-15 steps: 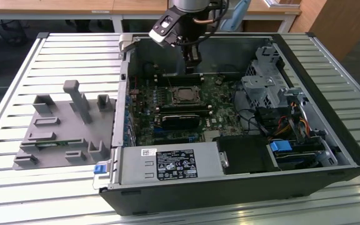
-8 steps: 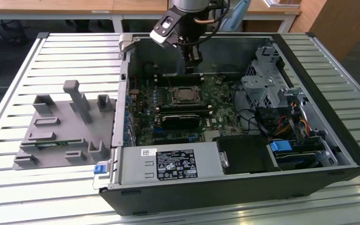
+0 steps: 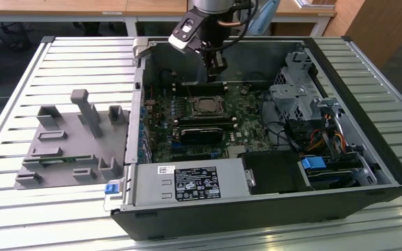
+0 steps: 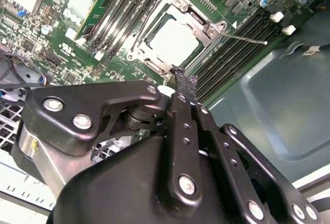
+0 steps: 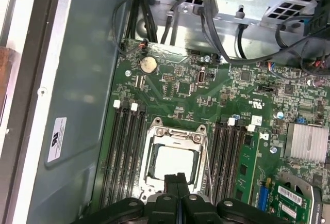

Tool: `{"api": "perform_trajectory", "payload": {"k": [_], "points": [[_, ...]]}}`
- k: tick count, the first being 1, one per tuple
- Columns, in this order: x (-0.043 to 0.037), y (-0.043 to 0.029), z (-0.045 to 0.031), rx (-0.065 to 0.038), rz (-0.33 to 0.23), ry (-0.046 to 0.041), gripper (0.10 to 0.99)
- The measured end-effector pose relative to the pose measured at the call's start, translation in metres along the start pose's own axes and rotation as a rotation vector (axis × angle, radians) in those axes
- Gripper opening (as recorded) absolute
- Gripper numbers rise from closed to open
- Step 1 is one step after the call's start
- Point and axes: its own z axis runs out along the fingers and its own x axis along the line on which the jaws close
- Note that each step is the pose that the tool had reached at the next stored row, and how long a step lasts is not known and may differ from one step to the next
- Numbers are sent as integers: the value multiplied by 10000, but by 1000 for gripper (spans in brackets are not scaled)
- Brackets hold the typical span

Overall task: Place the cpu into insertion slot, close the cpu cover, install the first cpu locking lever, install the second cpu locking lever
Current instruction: 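Install the first cpu locking lever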

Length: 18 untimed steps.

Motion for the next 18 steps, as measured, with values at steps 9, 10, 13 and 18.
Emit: {"api": "perform_trajectory", "payload": {"k": [9, 10, 13, 18], "points": [[0, 0, 0, -2, -260, 14, 106], [0, 0, 0, -2, -284, 16, 106], [0, 0, 0, -3, -337, 18, 106], [0, 0, 0, -4, -409, 22, 106]]}}
